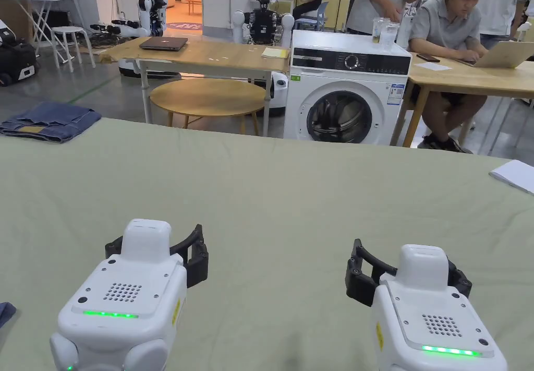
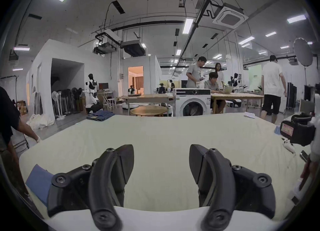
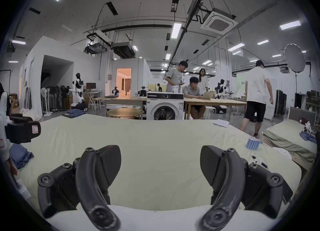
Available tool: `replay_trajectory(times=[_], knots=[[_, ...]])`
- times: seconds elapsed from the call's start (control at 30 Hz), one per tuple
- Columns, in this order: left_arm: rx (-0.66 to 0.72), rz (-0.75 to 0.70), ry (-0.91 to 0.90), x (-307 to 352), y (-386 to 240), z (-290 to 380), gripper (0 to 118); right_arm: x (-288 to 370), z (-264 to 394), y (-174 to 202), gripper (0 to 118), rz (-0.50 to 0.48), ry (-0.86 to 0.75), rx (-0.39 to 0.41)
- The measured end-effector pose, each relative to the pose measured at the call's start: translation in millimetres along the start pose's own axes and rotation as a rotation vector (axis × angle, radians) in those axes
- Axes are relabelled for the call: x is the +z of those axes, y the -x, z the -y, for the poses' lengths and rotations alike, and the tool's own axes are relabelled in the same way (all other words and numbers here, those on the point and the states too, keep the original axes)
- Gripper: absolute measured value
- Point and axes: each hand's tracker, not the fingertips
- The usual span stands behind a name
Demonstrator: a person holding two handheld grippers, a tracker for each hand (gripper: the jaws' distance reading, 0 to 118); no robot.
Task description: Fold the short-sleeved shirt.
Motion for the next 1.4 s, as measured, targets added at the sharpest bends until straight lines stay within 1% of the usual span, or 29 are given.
replay_trajectory(times=[0.03, 0.1, 0.3, 0.37, 0.4, 0.5, 0.57, 0.6, 0.7, 0.8, 0.93, 1.03, 1.13, 1.17, 1.27, 1.4], knots=[[-0.002, -0.005, -0.002, 1, -1, 0, 66, 0, 0, 0, 95, 0.006, 0.004, 0.004], [0.003, -0.069, -0.046, 3, -4, 1, 66, -1, -1, 0, 95, 0.011, 0.011, 0.005], [0.006, -0.064, -0.056, 5, -2, 2, 66, -4, 1, -4, 95, -0.006, 0.022, 0.006], [-0.001, -0.059, -0.056, 3, -1, 1, 66, -4, 1, -7, 95, -0.034, 0.022, -0.020], [-0.009, -0.062, -0.055, 3, -1, 1, 66, -5, 1, -7, 95, -0.030, 0.025, -0.027], [-0.029, -0.072, -0.054, 1, -2, 1, 67, -6, 0, -2, 95, 0.029, 0.026, -0.020], [-0.021, -0.061, -0.052, 1, 0, 1, 82, -5, 1, 0, 95, 0.052, 0.014, -0.017], [-0.009, -0.051, -0.049, 0, 2, 0, 86, -5, 0, 1, 95, 0.055, 0.011, -0.015], [0.023, -0.033, -0.059, 2, 6, 0, 87, -6, 0, 2, 95, 0.052, 0.006, -0.013], [0.040, -0.046, -0.065, 2, 9, -1, 87, -7, -3, 3, 95, 0.034, 0.017, -0.034], [0.074, 0.003, -0.086, 3, 16, 0, 88, -8, -6, 3, 95, 0.019, 0.030, -0.058], [0.007, -0.037, -0.120, 4, 12, 2, 88, -6, -10, 1, 95, 0.008, 0.033, -0.092], [-0.019, -0.054, -0.127, 6, 9, 1, 88, -6, -13, 2, 95, 0.024, 0.049, -0.117], [-0.022, -0.055, -0.124, 6, 9, 0, 88, -6, -13, 2, 95, 0.024, 0.051, -0.122], [-0.021, -0.054, -0.104, 5, 10, -1, 88, -9, -16, -3, 95, -0.019, 0.094, -0.180], [-0.003, -0.030, -0.076, 5, 14, 0, 88, -10, -17, -5, 95, -0.033, 0.113, -0.205]])
